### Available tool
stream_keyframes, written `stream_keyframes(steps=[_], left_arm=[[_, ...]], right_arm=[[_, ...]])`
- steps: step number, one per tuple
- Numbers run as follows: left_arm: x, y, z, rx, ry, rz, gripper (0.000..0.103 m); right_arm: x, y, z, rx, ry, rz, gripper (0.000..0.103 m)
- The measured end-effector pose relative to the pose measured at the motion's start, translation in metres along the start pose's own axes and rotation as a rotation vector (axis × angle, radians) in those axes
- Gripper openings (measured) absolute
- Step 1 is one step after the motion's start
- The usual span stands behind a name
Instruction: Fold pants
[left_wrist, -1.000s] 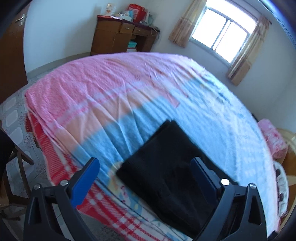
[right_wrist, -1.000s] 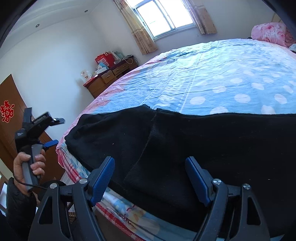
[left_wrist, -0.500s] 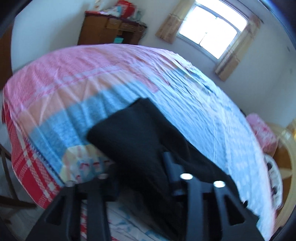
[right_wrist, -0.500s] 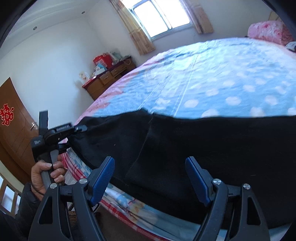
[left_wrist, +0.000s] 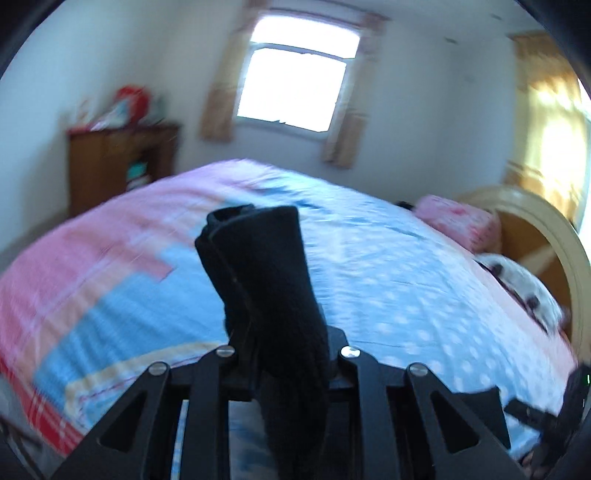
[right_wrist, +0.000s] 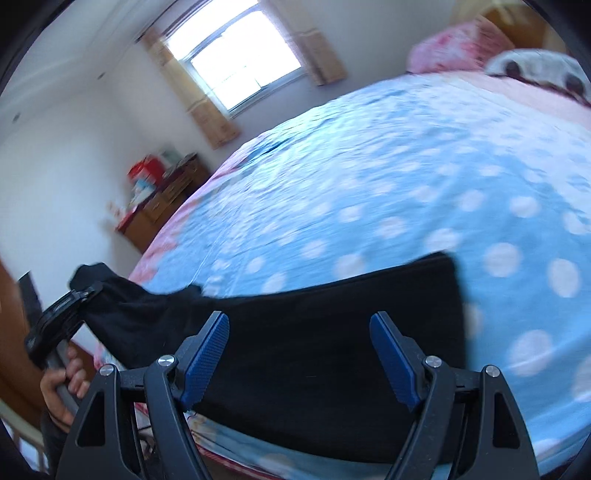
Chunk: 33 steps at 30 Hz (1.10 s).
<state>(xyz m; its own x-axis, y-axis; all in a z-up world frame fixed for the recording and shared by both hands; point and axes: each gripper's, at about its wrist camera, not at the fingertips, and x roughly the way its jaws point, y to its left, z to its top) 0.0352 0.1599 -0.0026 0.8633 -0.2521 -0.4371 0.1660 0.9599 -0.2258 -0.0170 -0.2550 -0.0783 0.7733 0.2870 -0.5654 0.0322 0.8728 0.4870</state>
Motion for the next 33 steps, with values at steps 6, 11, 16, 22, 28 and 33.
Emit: stream_keyframes(steps=[6,11,16,22,28,33], left_arm=[[0.001,-0.111,-0.027,0.282,0.031,-0.237,0.022],[0.019,-0.191,-0.079,0.477,0.113,-0.349,0.022],[0.028,-0.24,-0.129,0.672,0.137,-0.326,0.022],[0.028,-0.255,-0.154,0.748,0.152,-0.3,0.022],[0.019,-0.269,-0.17,0.82,0.113,-0.303,0.022],[0.017,-0.281,-0.186,0.905,0.106,-0.284,0.022]], right_arm=[[-0.044,-0.05,0.011,0.117,-0.053,-0.034,0.08],[-0.069,-0.084,0.01,0.205,-0.102,-0.075,0.08],[-0.076,-0.101,0.006,0.251,-0.115,-0.073,0.08],[-0.07,-0.104,0.002,0.265,-0.098,-0.046,0.08],[-0.067,-0.102,0.002,0.26,-0.091,-0.039,0.08],[-0.066,-0.103,0.0,0.27,-0.088,-0.043,0.08]])
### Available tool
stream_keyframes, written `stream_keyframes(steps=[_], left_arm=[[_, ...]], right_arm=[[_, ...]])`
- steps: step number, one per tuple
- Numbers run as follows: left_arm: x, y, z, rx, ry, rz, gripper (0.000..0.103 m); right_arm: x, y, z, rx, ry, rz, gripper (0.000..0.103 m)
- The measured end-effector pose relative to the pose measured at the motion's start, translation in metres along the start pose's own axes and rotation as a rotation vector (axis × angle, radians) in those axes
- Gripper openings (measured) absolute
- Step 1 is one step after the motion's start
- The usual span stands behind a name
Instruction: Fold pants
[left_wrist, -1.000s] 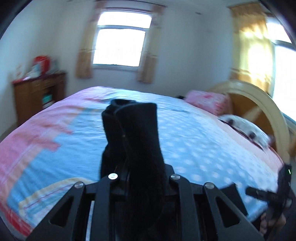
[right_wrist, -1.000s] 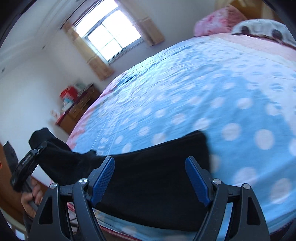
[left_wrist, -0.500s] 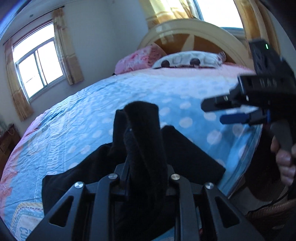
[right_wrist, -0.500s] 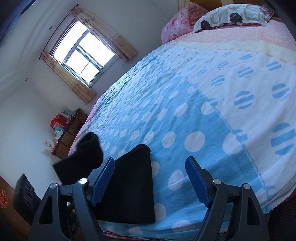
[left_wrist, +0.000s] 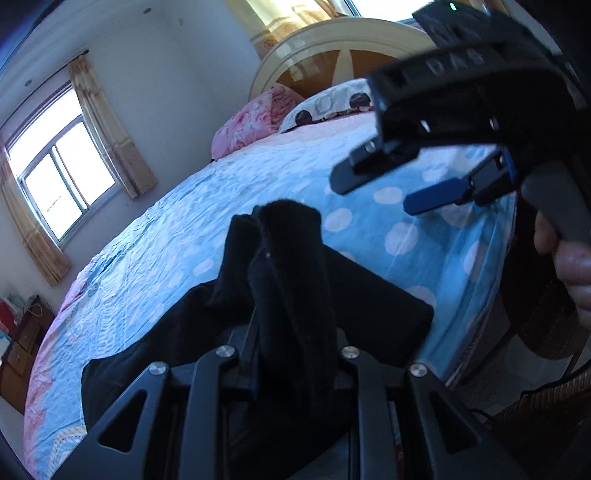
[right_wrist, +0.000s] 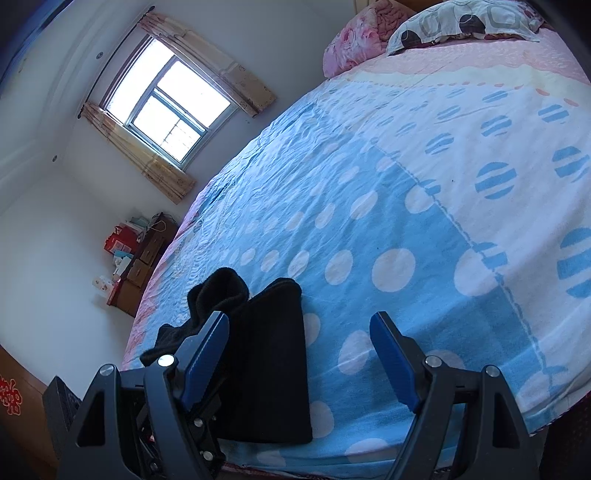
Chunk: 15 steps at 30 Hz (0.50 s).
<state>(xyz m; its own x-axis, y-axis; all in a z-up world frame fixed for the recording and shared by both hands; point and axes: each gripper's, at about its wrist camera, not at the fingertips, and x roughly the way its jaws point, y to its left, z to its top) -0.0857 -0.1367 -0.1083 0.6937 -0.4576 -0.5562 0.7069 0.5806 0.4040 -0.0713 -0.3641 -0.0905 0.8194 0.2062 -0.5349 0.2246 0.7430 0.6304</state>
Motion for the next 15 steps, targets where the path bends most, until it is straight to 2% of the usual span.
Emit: stream_keyframes(steps=[4,15], left_arm=[[0.013,-0.004,-0.001,0.005,0.066,-0.02,0.022],[0.019,-0.008,0.0,0.017,0.098,-0.018,0.022]], right_arm=[[0.001,-0.001,0.001,0.009,0.006,0.01,0.08],[0.006,-0.002,0.001,0.036,0.037,0.014,0.08]])
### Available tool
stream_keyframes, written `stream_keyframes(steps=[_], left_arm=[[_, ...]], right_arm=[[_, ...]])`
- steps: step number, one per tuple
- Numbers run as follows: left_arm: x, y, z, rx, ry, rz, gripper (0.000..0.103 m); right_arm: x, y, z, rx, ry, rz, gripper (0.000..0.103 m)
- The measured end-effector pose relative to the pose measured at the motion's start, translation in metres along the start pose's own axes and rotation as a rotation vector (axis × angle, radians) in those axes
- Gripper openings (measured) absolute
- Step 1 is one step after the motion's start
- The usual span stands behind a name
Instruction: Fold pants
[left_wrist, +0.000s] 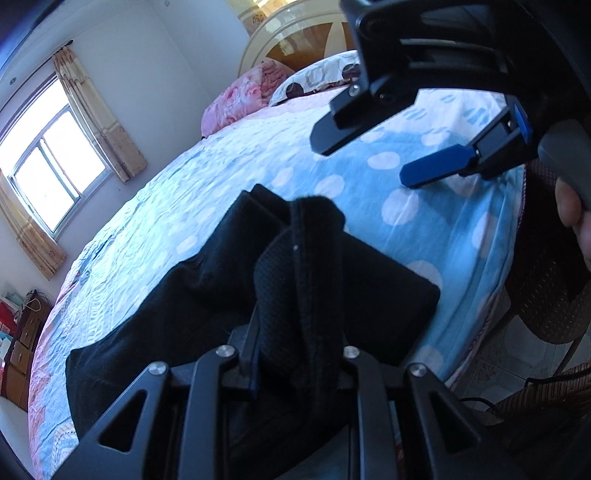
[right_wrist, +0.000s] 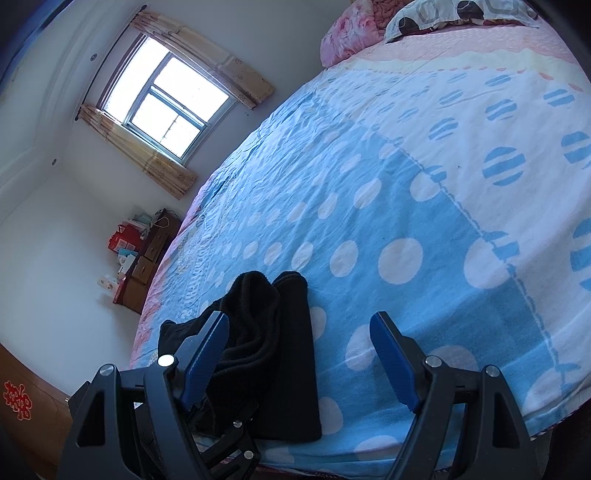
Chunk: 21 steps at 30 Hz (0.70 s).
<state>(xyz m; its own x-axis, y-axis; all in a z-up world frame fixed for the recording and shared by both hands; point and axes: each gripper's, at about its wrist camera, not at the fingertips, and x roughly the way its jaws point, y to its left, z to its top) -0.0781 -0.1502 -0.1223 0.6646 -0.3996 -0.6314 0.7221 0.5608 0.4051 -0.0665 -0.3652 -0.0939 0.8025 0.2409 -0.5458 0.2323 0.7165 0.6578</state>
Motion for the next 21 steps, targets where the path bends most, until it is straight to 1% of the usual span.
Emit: stream_keyframes(steps=[4,7,10,11,12,14,15,17,18,19,20,21], left_arm=[[0.002,-0.002,0.001,0.006,0.003,0.008,0.022],[0.003,0.0,0.001,0.015,0.002,0.014,0.022],[0.002,-0.008,-0.001,0.069,-0.001,0.052,0.022],[0.001,-0.014,-0.003,0.115,-0.007,0.083,0.022],[-0.001,-0.017,-0.004,0.143,-0.011,0.098,0.022],[-0.006,-0.019,-0.008,0.178,-0.014,0.098,0.023],[-0.01,-0.018,-0.009,0.192,-0.015,0.086,0.026],[-0.023,-0.013,-0.012,0.215,-0.03,0.044,0.042],[-0.028,-0.01,-0.013,0.209,-0.037,0.027,0.057],[-0.035,-0.003,-0.014,0.187,-0.047,0.007,0.076],[-0.043,0.01,-0.015,0.133,-0.055,-0.025,0.083],[-0.048,0.02,-0.015,0.094,-0.053,-0.046,0.088]], right_arm=[[-0.001,-0.005,0.001,0.027,-0.006,-0.003,0.08],[-0.004,-0.005,0.003,0.024,-0.017,-0.006,0.08],[-0.004,-0.008,0.004,0.025,-0.015,-0.007,0.08],[-0.003,-0.008,0.004,0.021,-0.012,-0.009,0.08],[-0.003,-0.008,0.003,0.017,-0.011,-0.012,0.08],[-0.002,-0.008,0.003,0.01,-0.011,-0.017,0.08],[-0.003,-0.008,0.003,0.007,-0.012,-0.017,0.08],[-0.004,-0.008,0.005,-0.001,-0.019,-0.025,0.08],[-0.006,-0.008,0.005,-0.004,-0.025,-0.031,0.08],[-0.007,-0.008,0.007,-0.009,-0.033,-0.039,0.08],[-0.009,-0.007,0.008,-0.017,-0.038,-0.045,0.08],[-0.009,-0.008,0.009,-0.019,-0.036,-0.041,0.08]])
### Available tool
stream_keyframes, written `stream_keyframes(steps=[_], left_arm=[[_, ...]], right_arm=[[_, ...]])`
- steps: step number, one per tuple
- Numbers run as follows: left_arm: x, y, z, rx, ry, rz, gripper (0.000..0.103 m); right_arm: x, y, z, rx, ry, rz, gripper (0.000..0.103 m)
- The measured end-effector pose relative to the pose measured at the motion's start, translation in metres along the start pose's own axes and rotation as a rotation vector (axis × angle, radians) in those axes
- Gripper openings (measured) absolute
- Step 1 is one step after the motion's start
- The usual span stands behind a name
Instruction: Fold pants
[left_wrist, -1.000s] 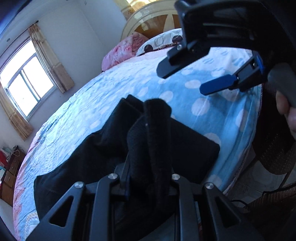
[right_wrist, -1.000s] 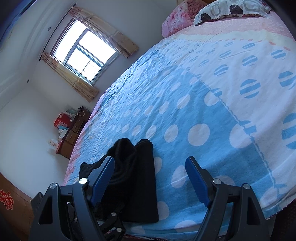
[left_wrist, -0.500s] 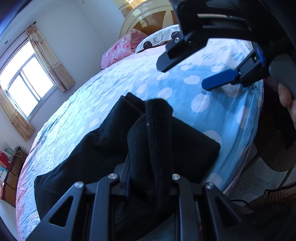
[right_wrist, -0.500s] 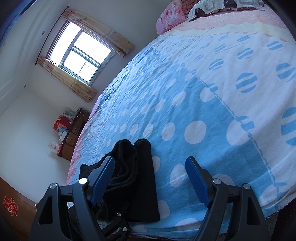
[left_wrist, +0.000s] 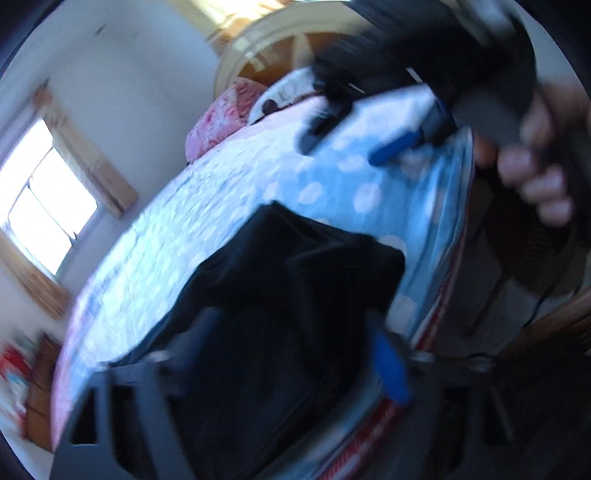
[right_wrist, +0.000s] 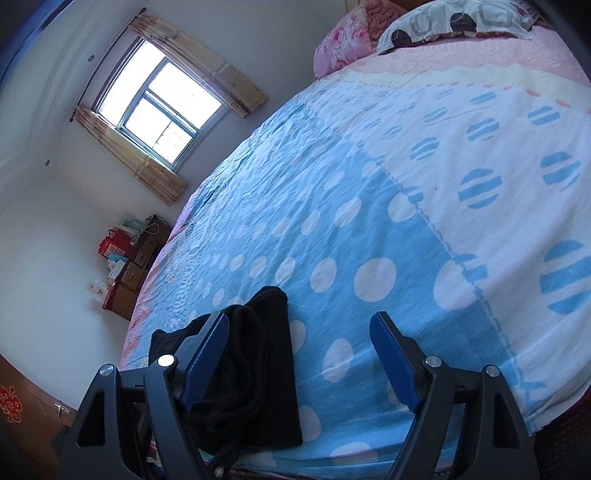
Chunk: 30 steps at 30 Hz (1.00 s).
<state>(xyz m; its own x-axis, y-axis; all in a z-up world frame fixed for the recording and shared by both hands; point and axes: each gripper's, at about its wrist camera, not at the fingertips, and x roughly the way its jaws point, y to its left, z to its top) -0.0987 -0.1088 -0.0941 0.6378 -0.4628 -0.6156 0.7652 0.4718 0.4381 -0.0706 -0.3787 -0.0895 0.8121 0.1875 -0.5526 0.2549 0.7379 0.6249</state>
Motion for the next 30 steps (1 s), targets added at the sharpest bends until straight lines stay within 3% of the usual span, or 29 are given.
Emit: stream_keyframes(steps=[3,5,7,9,11,13,15,20,21,22,24,25,28,30], left_arm=[[-0.022,0.04,-0.006,-0.13,-0.014,-0.039,0.09],[-0.031,0.082,-0.014,-0.279,-0.003,-0.013,0.098],[-0.031,0.118,-0.025,-0.41,0.025,0.024,0.1],[-0.022,0.159,-0.041,-0.572,0.077,0.089,0.101],[0.001,0.185,-0.059,-0.699,0.181,0.09,0.101],[0.018,0.192,-0.074,-0.754,0.251,0.046,0.099],[0.036,0.192,-0.084,-0.793,0.313,0.021,0.099],[0.058,0.176,-0.093,-0.87,0.347,-0.082,0.098],[0.057,0.17,-0.09,-0.849,0.338,-0.082,0.092],[0.056,0.167,-0.086,-0.823,0.32,-0.091,0.078],[0.055,0.168,-0.08,-0.821,0.307,-0.107,0.067],[0.053,0.169,-0.079,-0.825,0.299,-0.111,0.056],[0.042,0.176,-0.078,-0.833,0.267,-0.108,0.034],[0.036,0.182,-0.077,-0.829,0.259,-0.091,0.03]], right_arm=[[0.003,-0.003,0.001,0.038,0.025,0.059,0.08],[0.008,0.002,0.0,0.01,0.046,0.07,0.08],[0.015,0.01,-0.005,-0.04,0.074,0.095,0.08],[0.028,0.016,-0.012,-0.078,0.129,0.112,0.08],[0.038,0.025,-0.021,-0.156,0.16,0.094,0.08],[0.047,0.037,-0.028,-0.238,0.185,0.063,0.08],[0.053,0.042,-0.034,-0.236,0.221,0.115,0.08],[0.066,0.056,-0.044,-0.304,0.239,0.075,0.084],[0.069,0.057,-0.045,-0.311,0.245,0.07,0.084],[0.071,0.06,-0.045,-0.332,0.251,0.064,0.081],[0.071,0.069,-0.048,-0.419,0.272,0.042,0.044],[0.074,0.071,-0.049,-0.44,0.29,0.026,0.037],[0.075,0.068,-0.042,-0.377,0.305,0.047,0.034],[0.072,0.073,-0.037,-0.361,0.301,0.074,0.033]])
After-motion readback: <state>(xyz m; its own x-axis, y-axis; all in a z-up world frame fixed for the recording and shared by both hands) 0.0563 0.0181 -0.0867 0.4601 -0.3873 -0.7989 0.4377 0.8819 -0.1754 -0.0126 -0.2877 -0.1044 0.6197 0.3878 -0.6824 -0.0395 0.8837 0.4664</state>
